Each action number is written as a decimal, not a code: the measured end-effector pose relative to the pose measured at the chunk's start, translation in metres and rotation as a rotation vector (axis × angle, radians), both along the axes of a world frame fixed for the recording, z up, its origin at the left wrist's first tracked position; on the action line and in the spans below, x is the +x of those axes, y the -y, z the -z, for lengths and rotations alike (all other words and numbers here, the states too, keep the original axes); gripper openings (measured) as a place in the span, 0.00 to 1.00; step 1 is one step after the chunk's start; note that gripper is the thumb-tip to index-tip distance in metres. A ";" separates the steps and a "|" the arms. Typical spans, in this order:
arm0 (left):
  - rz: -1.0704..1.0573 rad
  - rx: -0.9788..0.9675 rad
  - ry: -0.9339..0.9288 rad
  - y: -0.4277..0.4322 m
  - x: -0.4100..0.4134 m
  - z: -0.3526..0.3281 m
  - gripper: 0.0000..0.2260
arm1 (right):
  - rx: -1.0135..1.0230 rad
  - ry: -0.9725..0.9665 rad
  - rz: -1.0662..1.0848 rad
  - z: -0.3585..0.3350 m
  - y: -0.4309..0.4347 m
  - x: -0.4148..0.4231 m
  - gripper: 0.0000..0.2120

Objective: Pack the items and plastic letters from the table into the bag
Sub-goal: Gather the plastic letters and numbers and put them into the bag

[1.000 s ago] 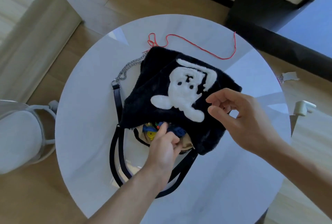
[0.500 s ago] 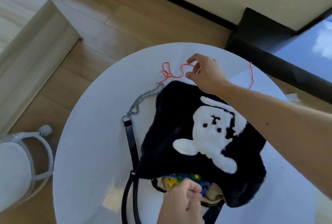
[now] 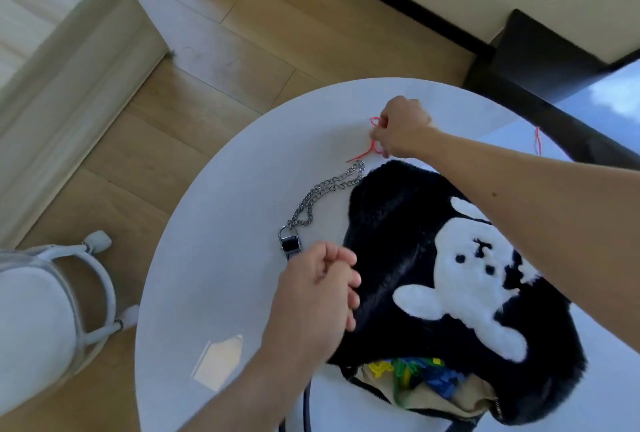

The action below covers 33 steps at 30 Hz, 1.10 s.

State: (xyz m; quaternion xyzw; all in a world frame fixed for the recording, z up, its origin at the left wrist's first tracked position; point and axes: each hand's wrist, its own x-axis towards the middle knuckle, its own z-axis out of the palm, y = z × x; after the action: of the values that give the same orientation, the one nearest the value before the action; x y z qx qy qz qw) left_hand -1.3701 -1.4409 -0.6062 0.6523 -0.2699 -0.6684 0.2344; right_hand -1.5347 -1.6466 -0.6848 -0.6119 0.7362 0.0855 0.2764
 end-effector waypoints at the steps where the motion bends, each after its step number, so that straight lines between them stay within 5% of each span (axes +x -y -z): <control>1: -0.026 -0.014 -0.002 0.012 -0.001 0.000 0.09 | -0.028 0.045 0.040 -0.009 -0.003 -0.003 0.10; 7: -0.039 -0.347 -0.024 0.081 -0.031 -0.025 0.13 | -0.142 0.471 0.073 -0.101 -0.053 -0.013 0.16; 11: 0.114 -0.376 -0.260 0.087 -0.058 -0.060 0.20 | -0.323 0.401 -0.242 -0.155 -0.113 -0.022 0.07; 13: 0.194 -0.425 -0.168 0.078 -0.071 -0.083 0.18 | -0.470 0.383 -0.261 -0.177 -0.137 -0.029 0.03; 16: 0.230 -0.472 -0.033 0.059 -0.084 -0.113 0.19 | -0.608 0.337 -0.159 -0.203 -0.166 -0.043 0.10; 20: 0.355 -0.613 0.246 0.030 -0.097 -0.178 0.18 | -0.702 0.500 -0.035 -0.257 -0.214 -0.054 0.11; 22: 0.385 -0.649 0.352 0.017 -0.101 -0.222 0.19 | -0.724 0.629 0.113 -0.295 -0.239 -0.063 0.20; 25: 0.418 -0.608 0.244 -0.012 -0.099 -0.298 0.18 | -0.616 0.843 0.274 -0.359 -0.277 -0.084 0.28; 29: 0.486 -0.560 -0.035 -0.061 -0.096 -0.406 0.16 | -0.409 0.829 0.085 -0.439 -0.321 -0.087 0.38; 33: 0.480 -0.608 -0.138 -0.109 -0.087 -0.500 0.14 | -0.445 0.957 0.141 -0.504 -0.359 -0.055 0.23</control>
State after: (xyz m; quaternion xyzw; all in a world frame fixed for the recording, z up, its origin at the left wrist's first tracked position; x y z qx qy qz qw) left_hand -1.4576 -1.3317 -0.1058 0.4251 -0.5840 -0.6361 0.2714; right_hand -1.5899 -1.2880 -0.1809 -0.5753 0.5675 -0.3803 0.4499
